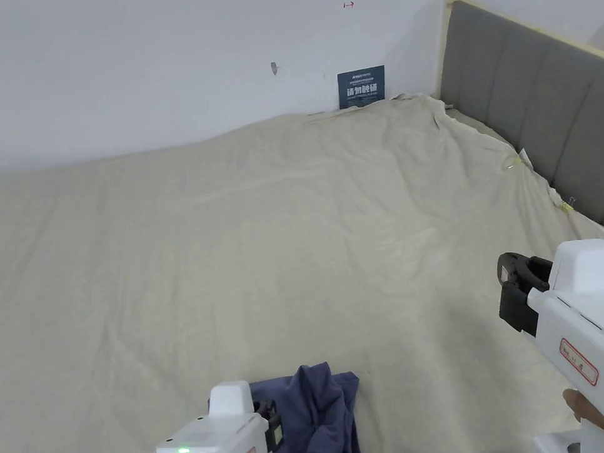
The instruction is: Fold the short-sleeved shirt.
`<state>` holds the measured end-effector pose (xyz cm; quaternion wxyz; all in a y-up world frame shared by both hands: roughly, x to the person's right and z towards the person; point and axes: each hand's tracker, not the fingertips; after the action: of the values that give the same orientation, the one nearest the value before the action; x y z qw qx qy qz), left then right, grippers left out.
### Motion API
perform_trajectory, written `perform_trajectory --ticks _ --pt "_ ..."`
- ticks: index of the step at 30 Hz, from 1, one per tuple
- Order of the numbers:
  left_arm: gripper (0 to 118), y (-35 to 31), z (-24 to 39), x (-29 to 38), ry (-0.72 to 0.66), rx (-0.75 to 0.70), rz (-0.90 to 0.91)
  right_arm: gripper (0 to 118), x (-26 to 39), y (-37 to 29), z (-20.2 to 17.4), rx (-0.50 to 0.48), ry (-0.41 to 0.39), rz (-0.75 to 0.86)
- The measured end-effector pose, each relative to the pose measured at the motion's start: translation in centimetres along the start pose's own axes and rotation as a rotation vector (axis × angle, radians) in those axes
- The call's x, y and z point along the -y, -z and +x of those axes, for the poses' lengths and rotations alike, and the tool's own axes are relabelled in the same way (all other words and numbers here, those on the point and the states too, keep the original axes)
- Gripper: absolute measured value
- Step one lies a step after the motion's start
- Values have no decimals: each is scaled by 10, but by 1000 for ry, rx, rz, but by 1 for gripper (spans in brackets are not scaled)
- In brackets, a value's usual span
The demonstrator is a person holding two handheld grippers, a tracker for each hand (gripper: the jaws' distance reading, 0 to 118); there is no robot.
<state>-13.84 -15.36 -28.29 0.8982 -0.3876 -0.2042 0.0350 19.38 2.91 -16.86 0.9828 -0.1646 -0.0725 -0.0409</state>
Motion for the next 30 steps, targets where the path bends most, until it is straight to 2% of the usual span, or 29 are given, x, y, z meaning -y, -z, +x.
perform_trajectory --ticks 13,16,23,30 --pt "0 45 87 28 193 79 -75 0 4 -4 24 63 8 -25" --pt "0 50 91 26 158 112 -93 0 4 -2 26 70 6 -25" --pt "0 48 95 29 179 117 -77 0 0 -2 22 65 5 -18" --pt "0 -1 83 -14 130 149 105 0 -8 -2 13 44 -8 3"
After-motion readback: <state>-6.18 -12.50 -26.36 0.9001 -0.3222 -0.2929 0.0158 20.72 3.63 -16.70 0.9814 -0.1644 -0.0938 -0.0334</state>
